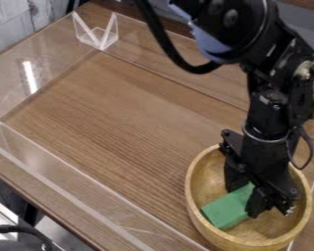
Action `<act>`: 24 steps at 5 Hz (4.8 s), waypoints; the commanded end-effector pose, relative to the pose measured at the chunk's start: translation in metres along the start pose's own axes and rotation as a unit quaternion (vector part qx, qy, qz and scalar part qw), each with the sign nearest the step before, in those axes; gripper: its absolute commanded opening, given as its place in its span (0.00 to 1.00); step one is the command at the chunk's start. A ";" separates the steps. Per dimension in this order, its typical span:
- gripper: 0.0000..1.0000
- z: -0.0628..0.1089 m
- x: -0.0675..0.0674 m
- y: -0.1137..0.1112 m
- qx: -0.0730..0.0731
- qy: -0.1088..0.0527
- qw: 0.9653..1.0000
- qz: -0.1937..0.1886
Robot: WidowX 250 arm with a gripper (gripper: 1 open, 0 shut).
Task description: Remove the green block from inside the brown bowl and put it on the table
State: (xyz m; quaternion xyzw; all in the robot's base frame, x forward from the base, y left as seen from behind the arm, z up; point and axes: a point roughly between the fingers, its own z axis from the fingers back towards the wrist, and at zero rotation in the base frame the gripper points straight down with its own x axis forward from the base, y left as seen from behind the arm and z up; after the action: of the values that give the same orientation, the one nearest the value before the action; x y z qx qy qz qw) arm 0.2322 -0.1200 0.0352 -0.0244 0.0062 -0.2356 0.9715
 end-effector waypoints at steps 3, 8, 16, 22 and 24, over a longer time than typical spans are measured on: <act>0.00 0.001 -0.002 -0.003 0.004 -0.006 1.000 -0.004; 0.00 0.021 -0.015 -0.005 -0.005 0.030 0.999 0.012; 0.00 0.031 -0.012 0.004 0.007 0.025 1.000 0.011; 0.00 0.065 -0.006 0.017 0.017 -0.005 0.999 0.027; 0.00 0.104 -0.016 0.036 0.026 -0.017 0.998 0.051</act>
State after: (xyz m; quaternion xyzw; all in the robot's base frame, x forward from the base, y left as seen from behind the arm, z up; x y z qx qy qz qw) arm 0.2356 -0.0766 0.1245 -0.0010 0.0094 -0.1808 0.9835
